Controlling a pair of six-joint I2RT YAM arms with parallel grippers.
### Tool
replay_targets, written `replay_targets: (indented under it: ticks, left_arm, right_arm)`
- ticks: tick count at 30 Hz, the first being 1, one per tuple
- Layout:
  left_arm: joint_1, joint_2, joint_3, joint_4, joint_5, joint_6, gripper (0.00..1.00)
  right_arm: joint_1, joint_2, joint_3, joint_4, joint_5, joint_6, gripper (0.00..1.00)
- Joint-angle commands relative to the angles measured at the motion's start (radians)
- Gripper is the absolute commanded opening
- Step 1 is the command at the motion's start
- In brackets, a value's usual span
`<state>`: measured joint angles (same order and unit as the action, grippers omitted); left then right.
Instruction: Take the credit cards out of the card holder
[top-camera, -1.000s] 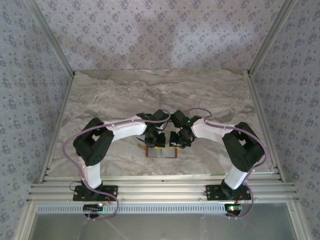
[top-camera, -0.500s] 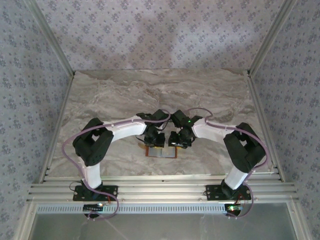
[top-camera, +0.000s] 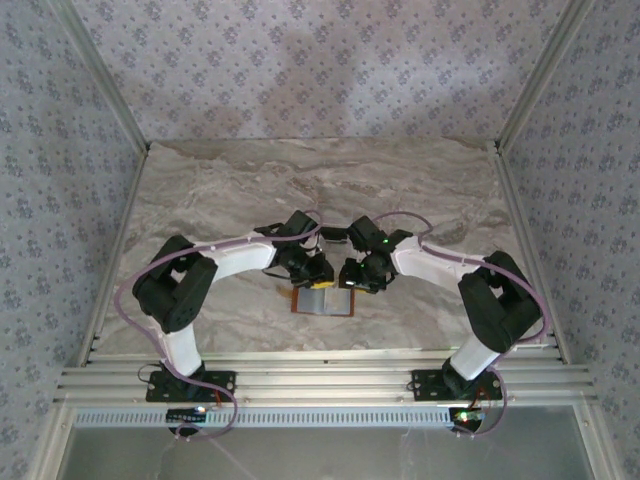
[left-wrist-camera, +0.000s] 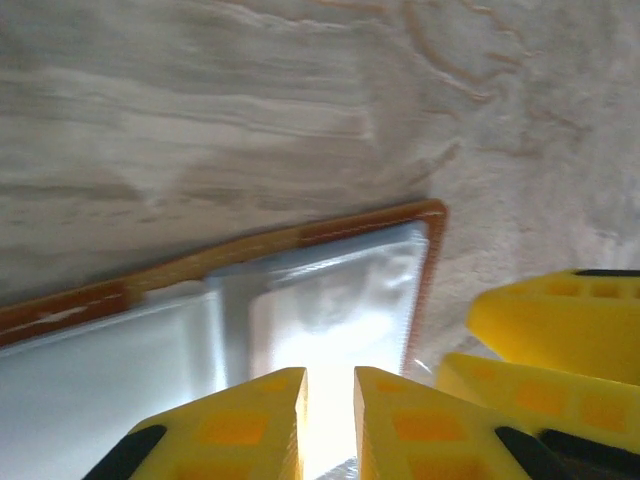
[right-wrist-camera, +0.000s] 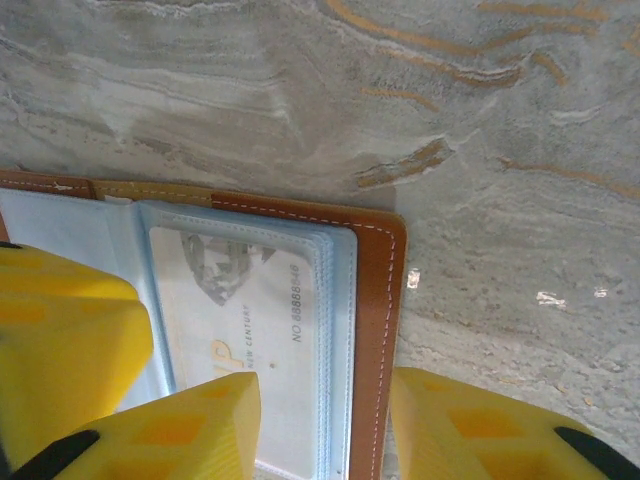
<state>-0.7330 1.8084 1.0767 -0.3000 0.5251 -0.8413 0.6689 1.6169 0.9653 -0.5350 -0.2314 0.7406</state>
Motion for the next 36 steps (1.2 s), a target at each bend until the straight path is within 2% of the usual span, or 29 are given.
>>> replay_targets:
  ticks: [1,11,26,36]
  left_arm:
    - [0.0,0.028,-0.007,0.063,0.074,-0.025,0.22]
    - [0.001,0.033,0.008,-0.031,-0.003,0.022,0.23]
    - [0.001,0.049,0.006,-0.062,-0.026,0.042,0.23]
    - [-0.008,0.022,0.038,-0.157,-0.109,0.09,0.25]
  right_arm:
    - [-0.006,-0.006,-0.006,-0.02,0.006,0.002,0.41]
    - [-0.009,-0.007,-0.008,-0.031,0.008,-0.001,0.44]
    - [-0.012,-0.008,-0.013,-0.031,0.013,-0.001,0.46]
    - [-0.012,-0.004,-0.007,-0.034,0.014,-0.003,0.46]
